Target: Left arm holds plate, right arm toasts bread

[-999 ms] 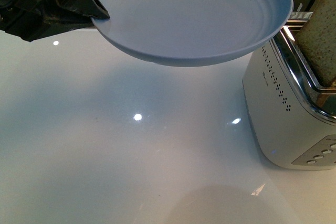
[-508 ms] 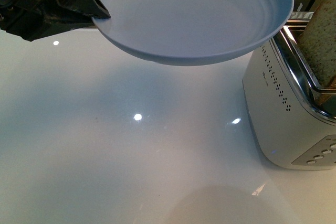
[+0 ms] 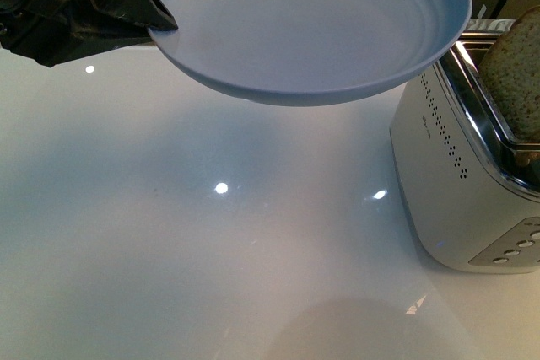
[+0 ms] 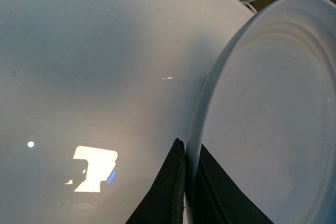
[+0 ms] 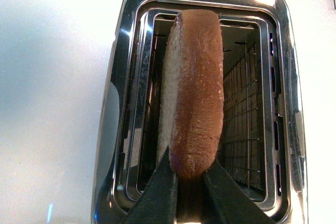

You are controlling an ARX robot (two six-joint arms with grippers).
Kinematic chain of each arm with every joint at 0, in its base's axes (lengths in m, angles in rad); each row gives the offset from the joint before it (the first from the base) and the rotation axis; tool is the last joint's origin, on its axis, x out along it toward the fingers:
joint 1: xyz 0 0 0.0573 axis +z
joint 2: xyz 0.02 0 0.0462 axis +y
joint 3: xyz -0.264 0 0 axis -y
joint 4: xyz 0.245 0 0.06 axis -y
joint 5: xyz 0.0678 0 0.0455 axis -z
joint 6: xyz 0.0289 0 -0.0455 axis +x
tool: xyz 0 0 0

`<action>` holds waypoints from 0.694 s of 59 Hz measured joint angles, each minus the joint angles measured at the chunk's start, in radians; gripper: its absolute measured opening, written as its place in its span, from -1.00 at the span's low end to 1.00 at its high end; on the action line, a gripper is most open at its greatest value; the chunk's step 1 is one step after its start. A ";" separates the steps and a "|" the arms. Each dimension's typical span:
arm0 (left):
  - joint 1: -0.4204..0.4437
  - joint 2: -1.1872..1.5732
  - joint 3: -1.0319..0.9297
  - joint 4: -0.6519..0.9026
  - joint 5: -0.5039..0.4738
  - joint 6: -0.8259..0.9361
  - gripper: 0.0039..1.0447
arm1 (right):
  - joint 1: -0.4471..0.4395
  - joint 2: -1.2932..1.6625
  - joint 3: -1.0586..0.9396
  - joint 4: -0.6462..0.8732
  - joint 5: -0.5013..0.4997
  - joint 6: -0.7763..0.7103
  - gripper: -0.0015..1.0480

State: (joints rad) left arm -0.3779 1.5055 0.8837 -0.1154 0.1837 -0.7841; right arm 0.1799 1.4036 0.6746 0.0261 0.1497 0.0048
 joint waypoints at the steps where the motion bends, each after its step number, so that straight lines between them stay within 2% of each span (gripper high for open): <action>1: 0.000 0.000 0.000 0.000 0.000 0.000 -0.94 | 0.000 0.000 0.000 0.000 0.000 0.000 -0.78; 36: -0.001 0.003 0.000 0.002 0.002 0.000 -0.94 | -0.024 -0.111 -0.033 0.014 -0.012 0.049 0.77; 38: -0.001 0.004 0.000 0.002 0.002 0.000 -0.94 | -0.028 -0.137 -0.039 0.014 -0.012 0.052 0.85; 41: -0.001 0.004 0.000 0.002 0.002 0.000 -0.94 | -0.034 -0.175 -0.048 0.014 -0.011 0.053 0.84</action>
State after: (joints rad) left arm -0.3786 1.5093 0.8837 -0.1131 0.1860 -0.7837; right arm 0.1455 1.2289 0.6270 0.0406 0.1387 0.0582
